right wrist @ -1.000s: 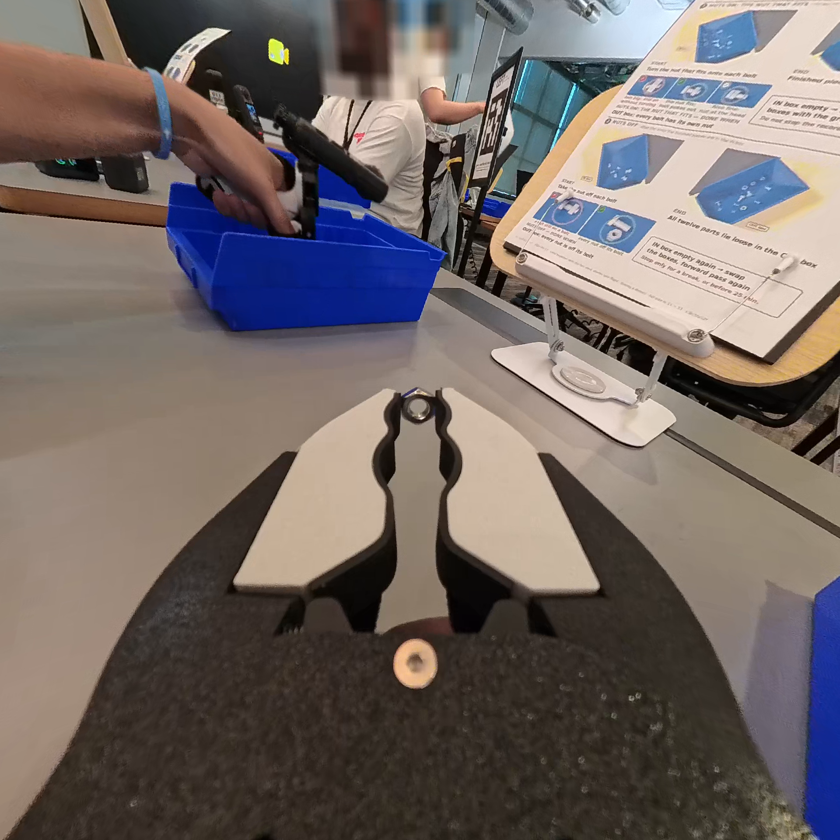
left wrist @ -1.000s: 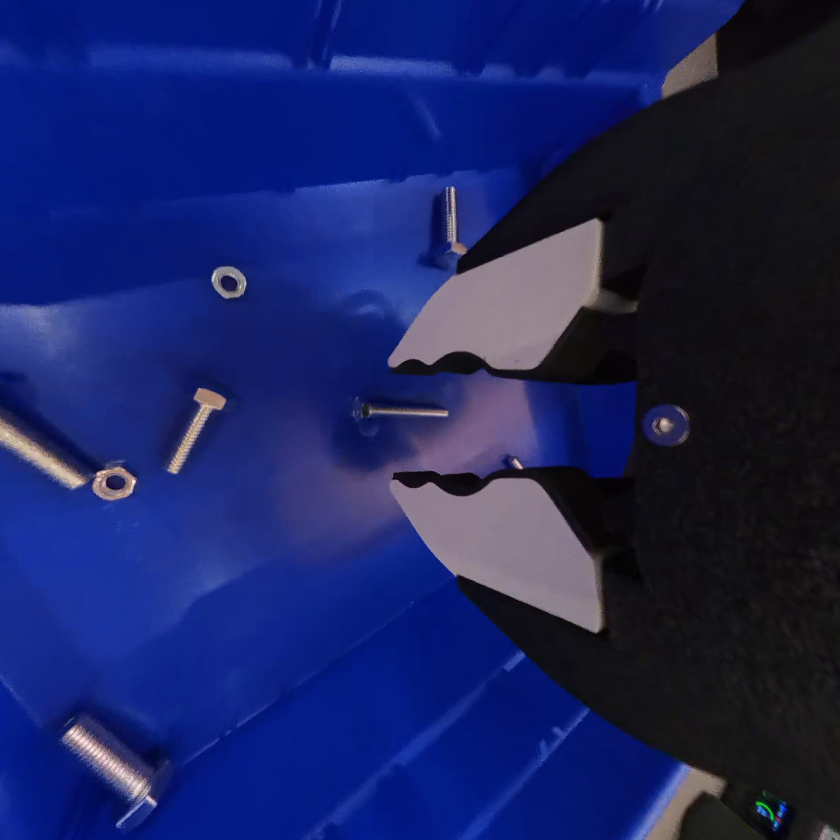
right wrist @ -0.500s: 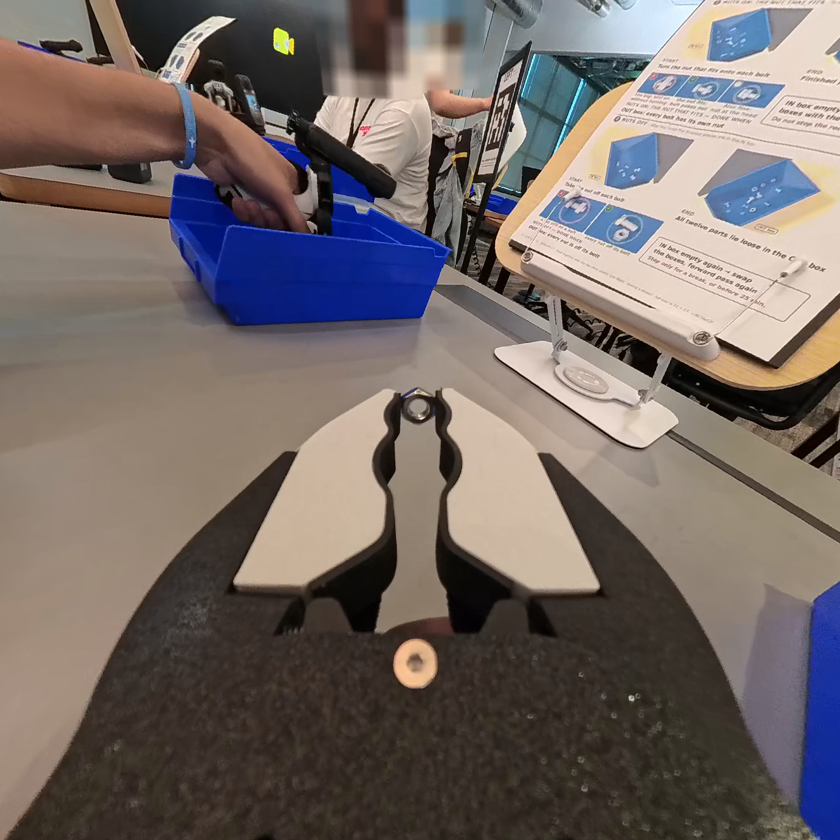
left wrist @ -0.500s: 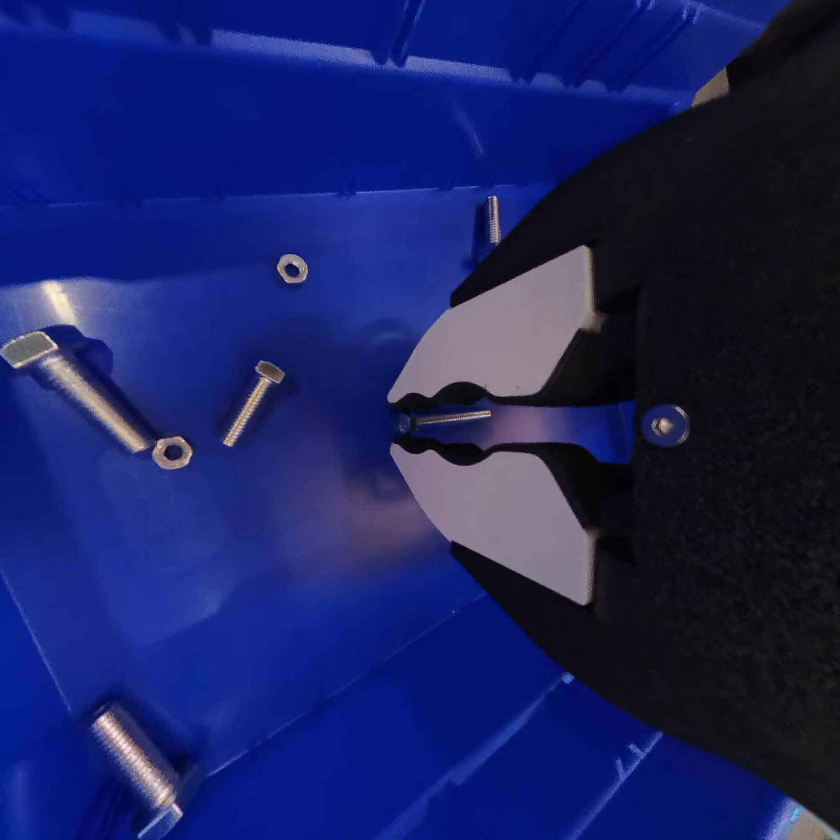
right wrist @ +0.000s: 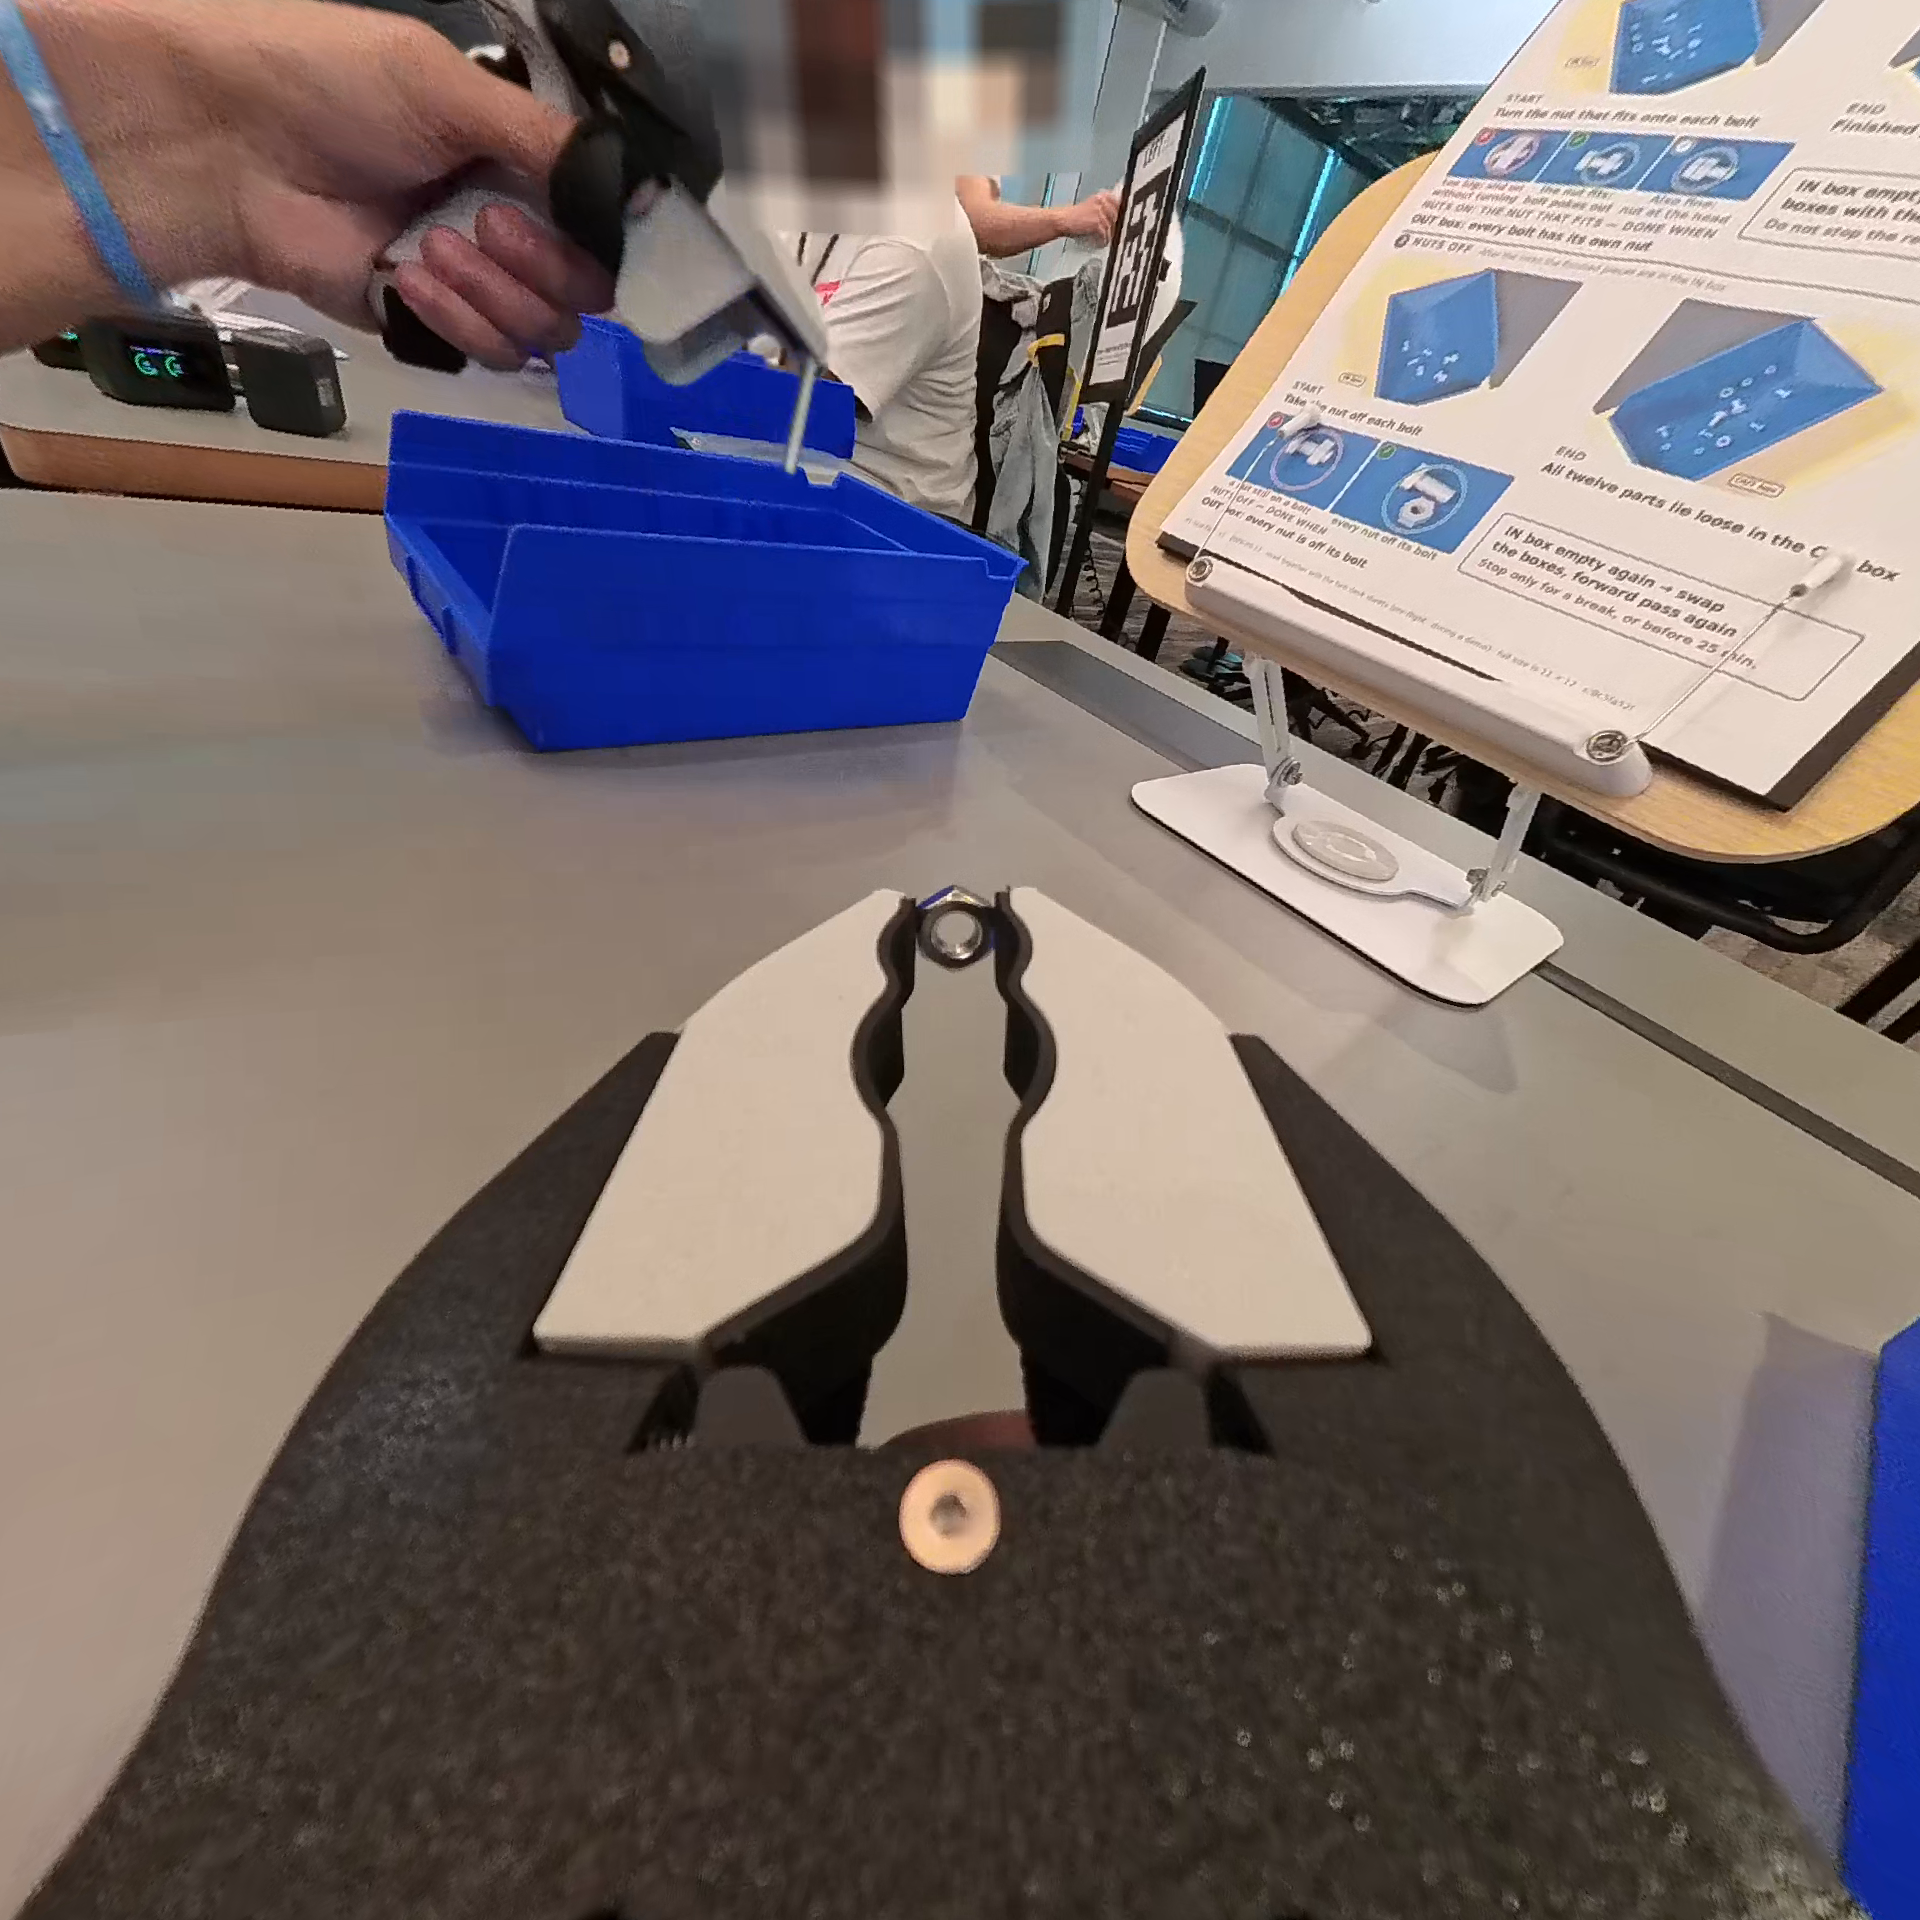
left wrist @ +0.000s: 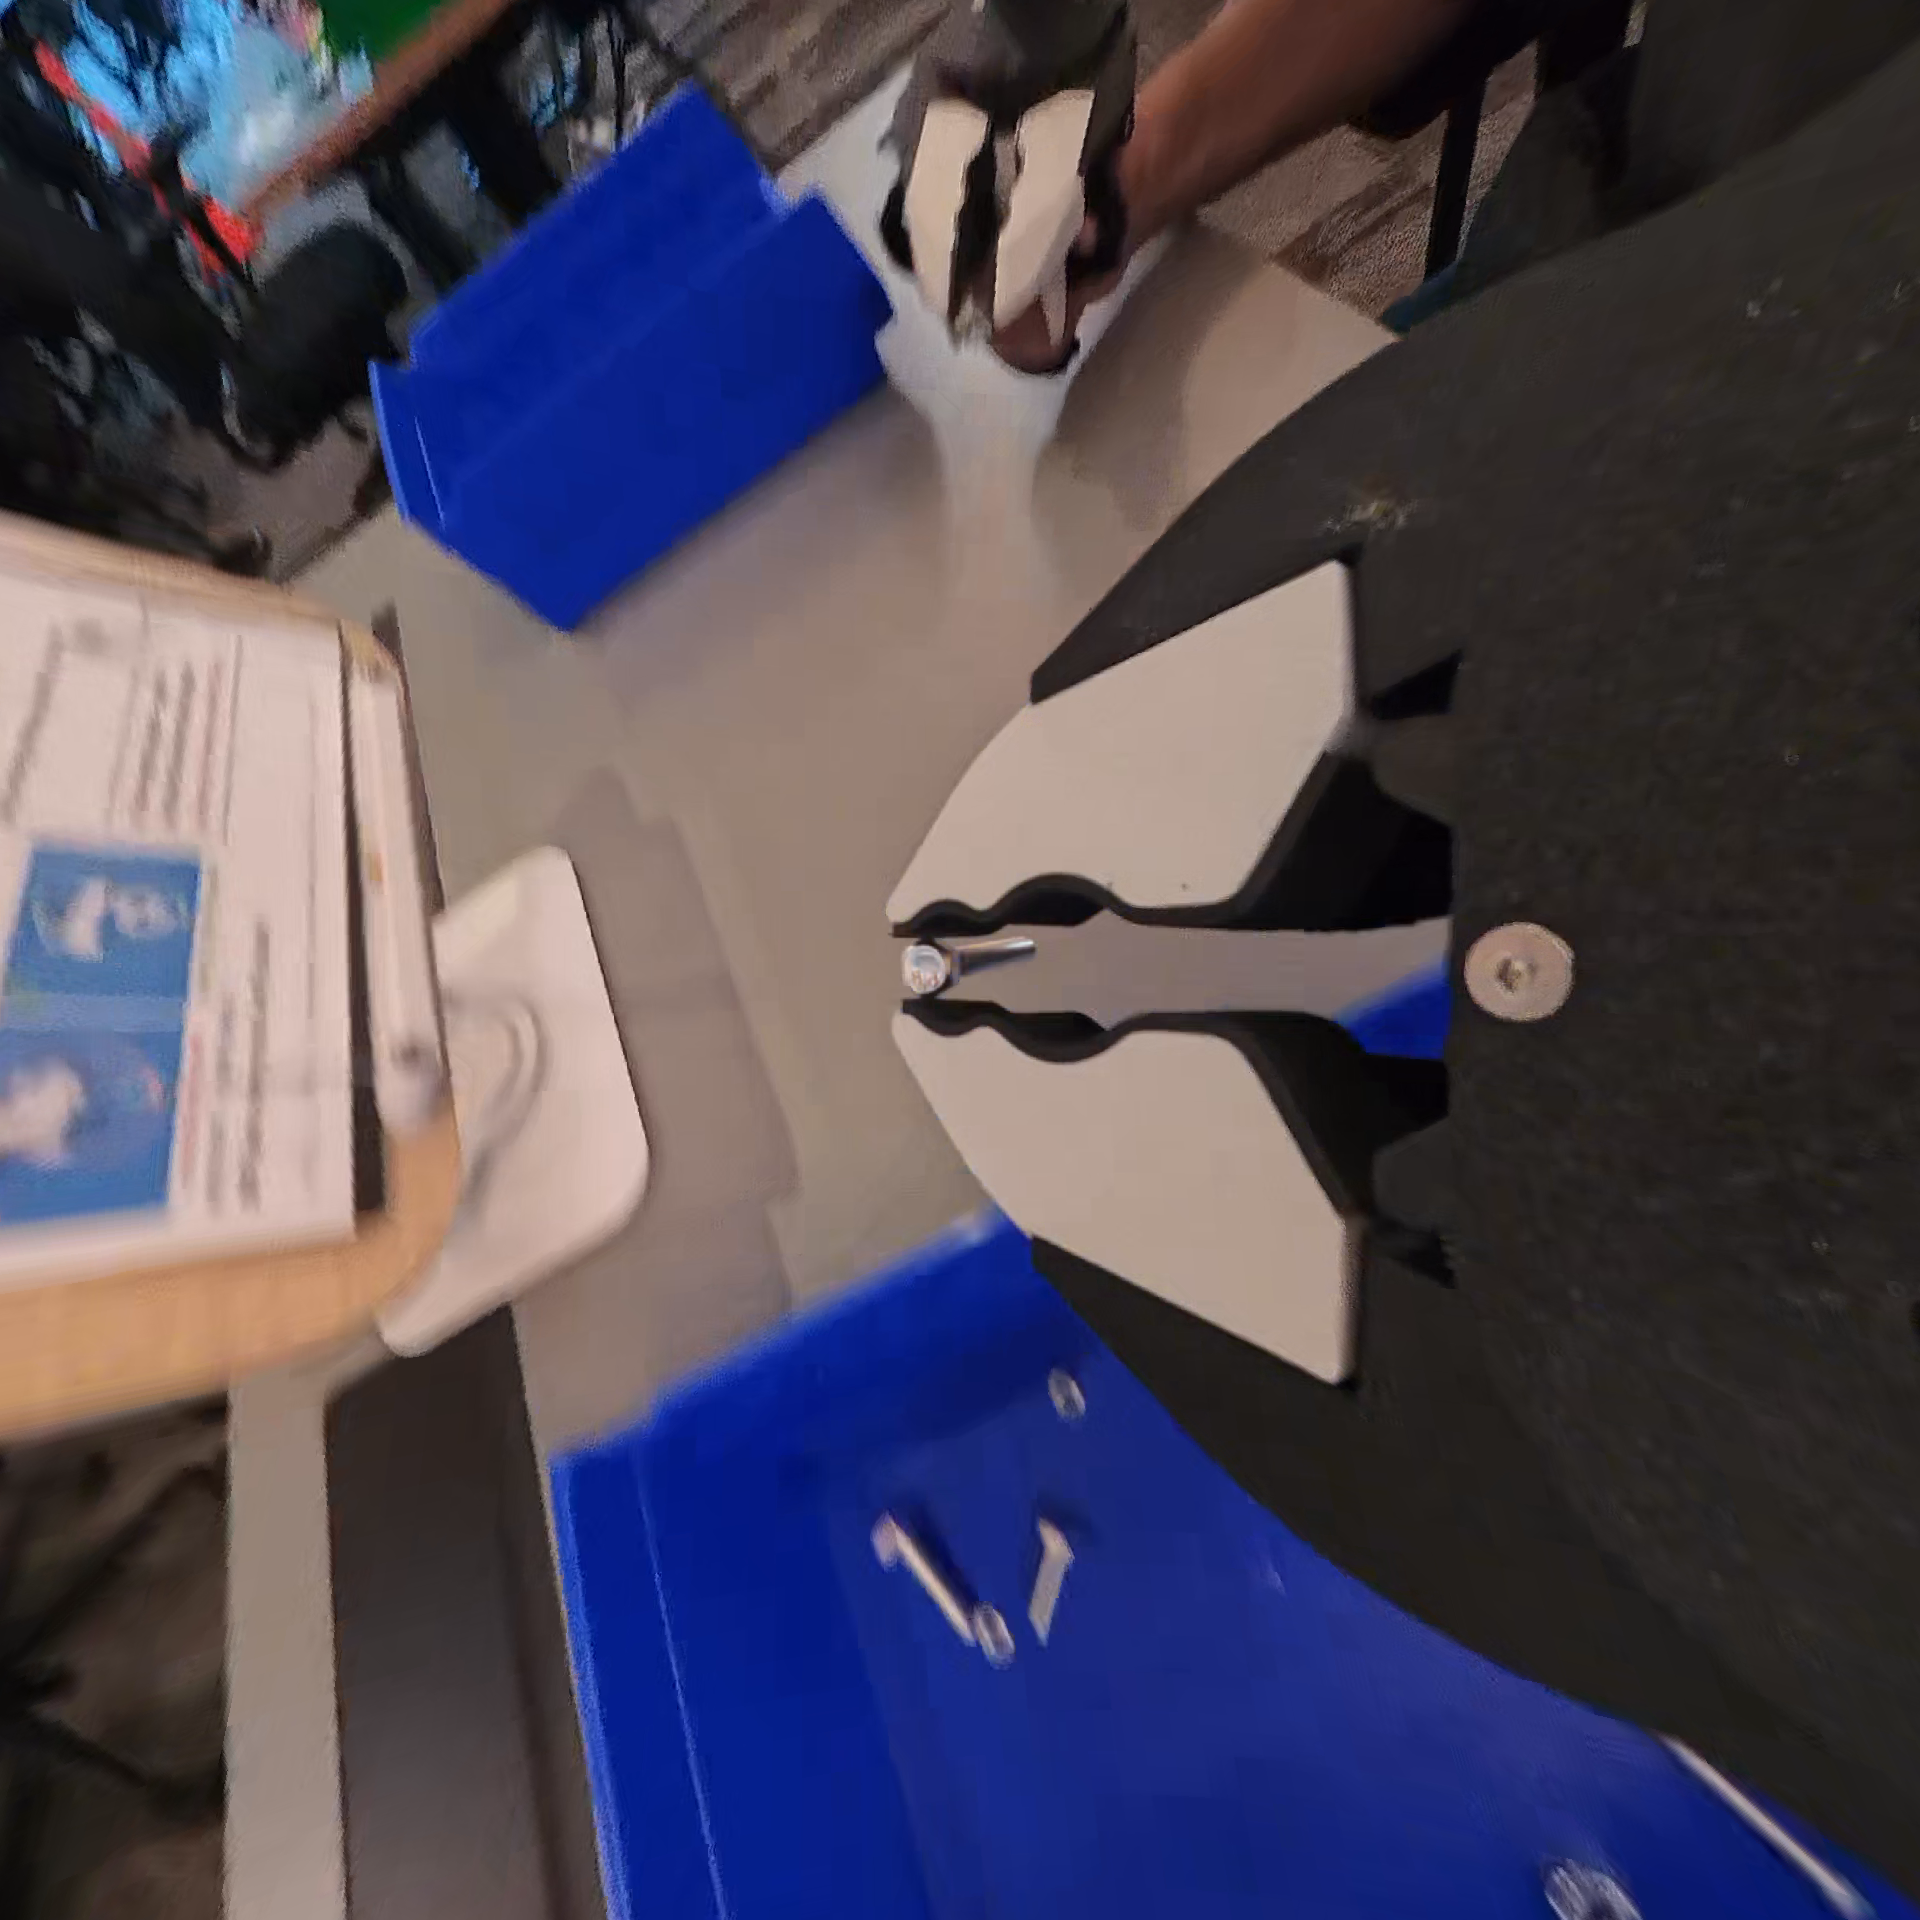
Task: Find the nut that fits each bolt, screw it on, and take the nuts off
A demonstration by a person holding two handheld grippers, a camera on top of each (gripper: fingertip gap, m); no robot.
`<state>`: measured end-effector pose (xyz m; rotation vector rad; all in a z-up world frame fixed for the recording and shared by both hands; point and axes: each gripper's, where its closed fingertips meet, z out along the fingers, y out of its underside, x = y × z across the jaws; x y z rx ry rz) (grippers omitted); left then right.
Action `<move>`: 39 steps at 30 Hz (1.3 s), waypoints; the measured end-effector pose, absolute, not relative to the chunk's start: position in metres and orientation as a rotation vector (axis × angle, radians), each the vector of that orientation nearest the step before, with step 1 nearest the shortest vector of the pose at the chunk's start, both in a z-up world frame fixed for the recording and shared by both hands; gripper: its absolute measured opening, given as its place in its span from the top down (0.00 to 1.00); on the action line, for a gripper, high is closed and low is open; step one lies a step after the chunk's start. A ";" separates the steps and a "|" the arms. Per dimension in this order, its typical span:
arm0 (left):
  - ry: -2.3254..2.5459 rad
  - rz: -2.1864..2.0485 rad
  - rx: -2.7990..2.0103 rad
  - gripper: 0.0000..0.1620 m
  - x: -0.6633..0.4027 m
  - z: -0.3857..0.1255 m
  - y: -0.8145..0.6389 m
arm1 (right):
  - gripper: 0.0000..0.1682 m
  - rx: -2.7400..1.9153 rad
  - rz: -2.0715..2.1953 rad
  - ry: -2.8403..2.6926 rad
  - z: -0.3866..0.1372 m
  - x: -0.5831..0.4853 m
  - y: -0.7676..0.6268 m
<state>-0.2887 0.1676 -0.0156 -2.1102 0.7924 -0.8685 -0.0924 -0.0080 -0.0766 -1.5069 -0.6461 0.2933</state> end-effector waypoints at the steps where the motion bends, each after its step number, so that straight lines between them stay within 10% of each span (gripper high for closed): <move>1: 0.827 -0.897 -2.086 0.93 -0.269 -0.016 0.155 | 0.92 -1.508 0.292 -0.645 -0.076 -0.092 -0.008; 16: 1.109 -1.046 -2.038 0.93 -0.107 -0.141 0.080 | 0.92 -1.507 0.280 -0.636 -0.070 -0.080 -0.010; 39: 1.034 -1.244 -1.864 0.93 -0.158 -0.059 0.044 | 0.92 -1.928 0.465 -0.989 -0.122 -0.131 0.007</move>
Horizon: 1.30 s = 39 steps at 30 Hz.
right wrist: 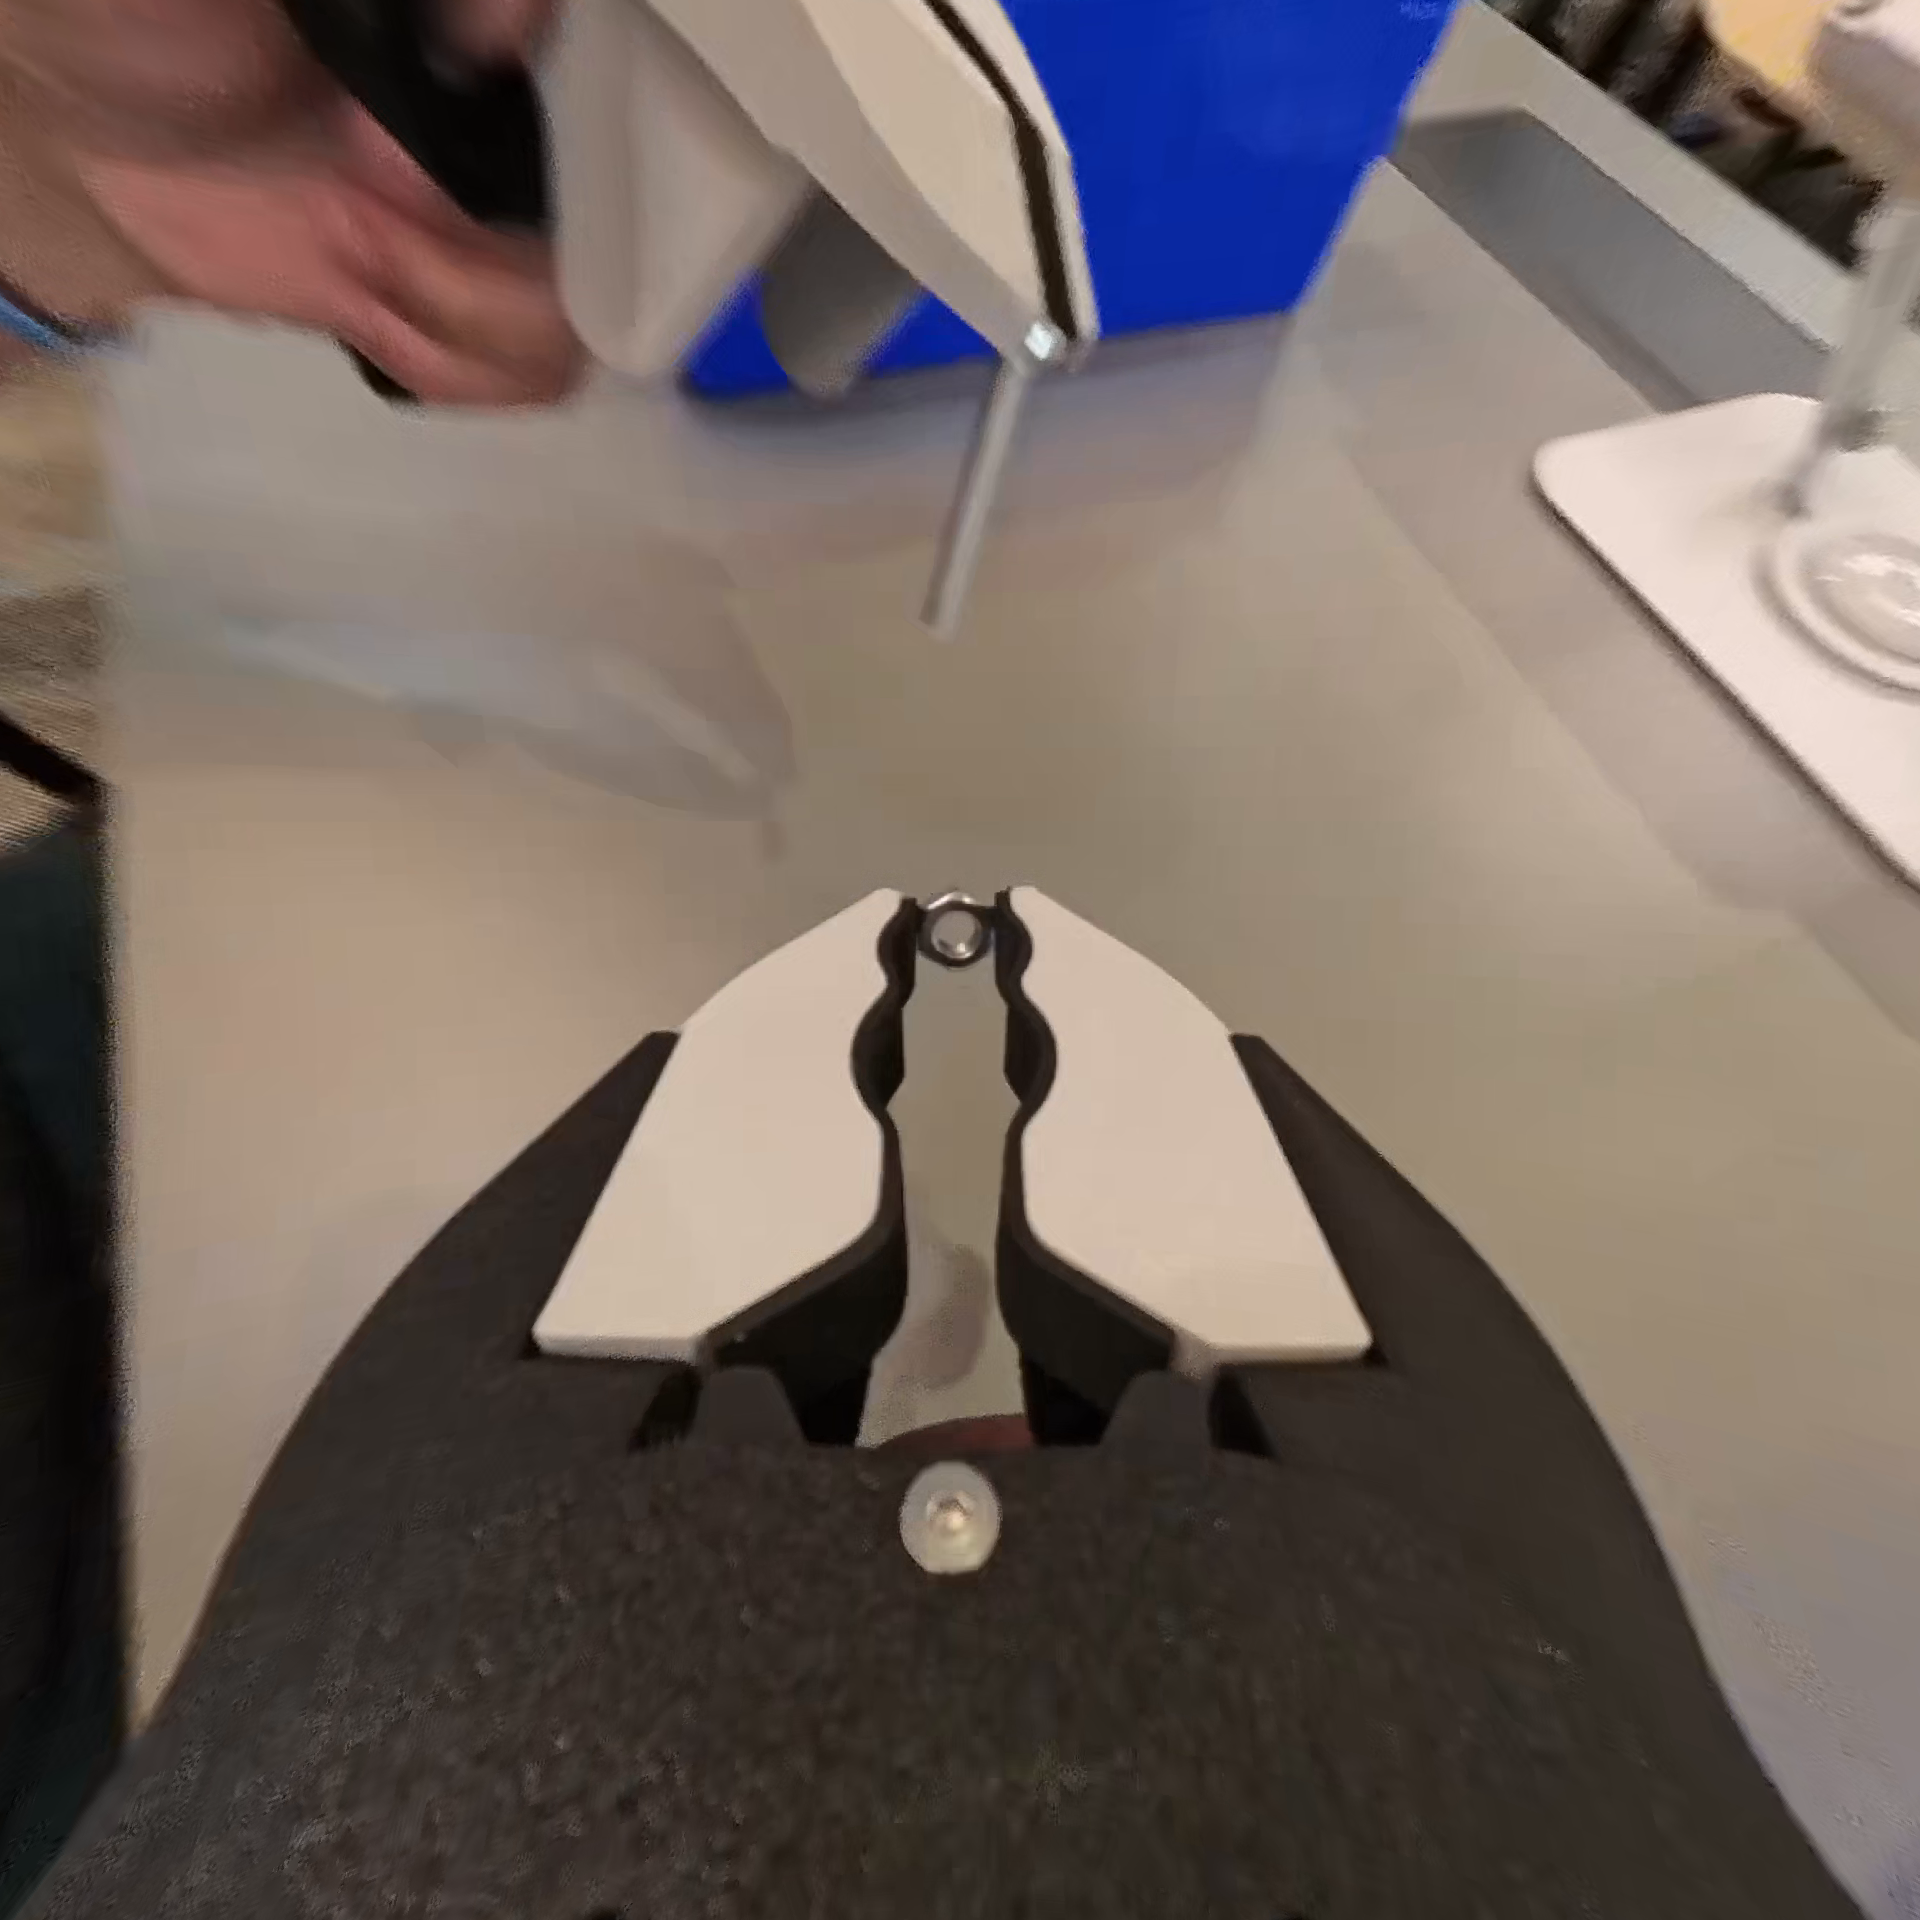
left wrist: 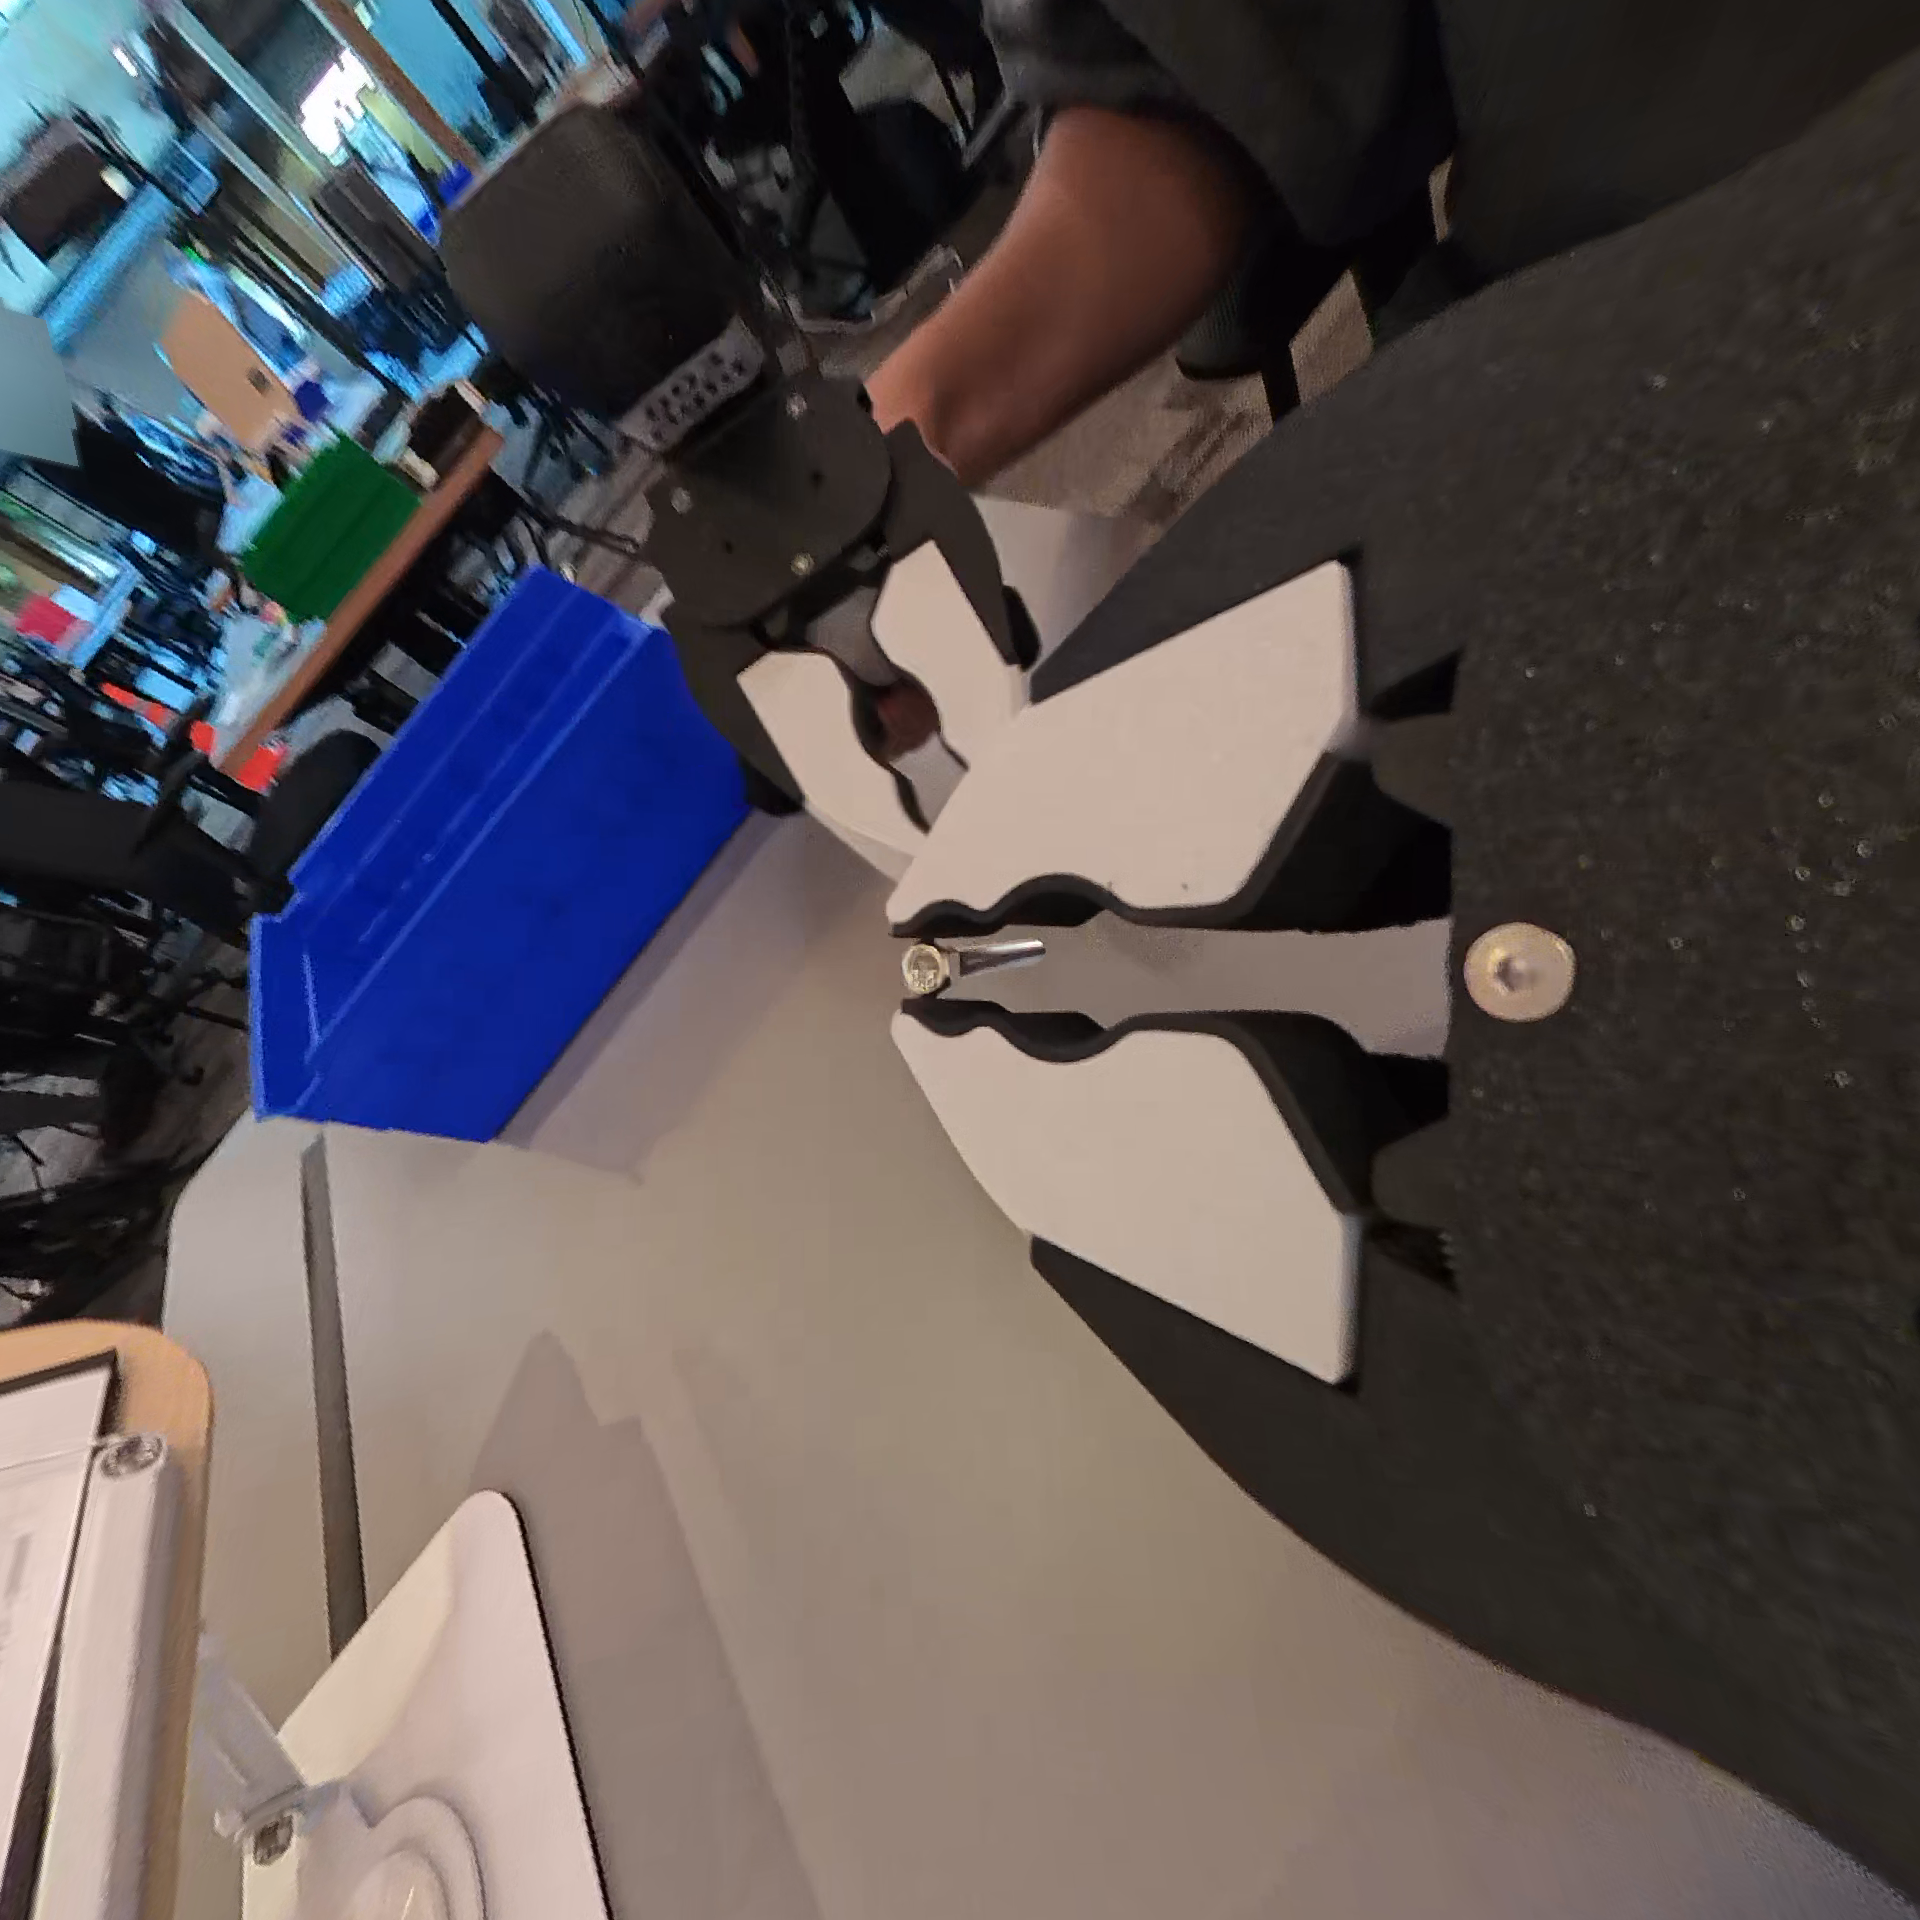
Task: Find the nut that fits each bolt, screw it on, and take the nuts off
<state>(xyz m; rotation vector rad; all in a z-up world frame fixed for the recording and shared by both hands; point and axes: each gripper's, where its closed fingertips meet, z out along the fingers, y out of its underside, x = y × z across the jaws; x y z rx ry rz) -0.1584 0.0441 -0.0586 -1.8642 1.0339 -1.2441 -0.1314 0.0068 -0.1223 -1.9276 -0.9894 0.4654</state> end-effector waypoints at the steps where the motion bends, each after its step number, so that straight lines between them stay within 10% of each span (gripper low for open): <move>1: 1.027 -1.274 -1.849 0.93 -0.156 -0.055 0.043 | 0.92 -1.916 0.552 -0.968 -0.118 -0.141 0.004; 39: 1.137 -1.492 -1.742 0.94 -0.150 -0.058 0.001 | 0.92 -1.690 0.814 -0.733 -0.057 -0.142 0.004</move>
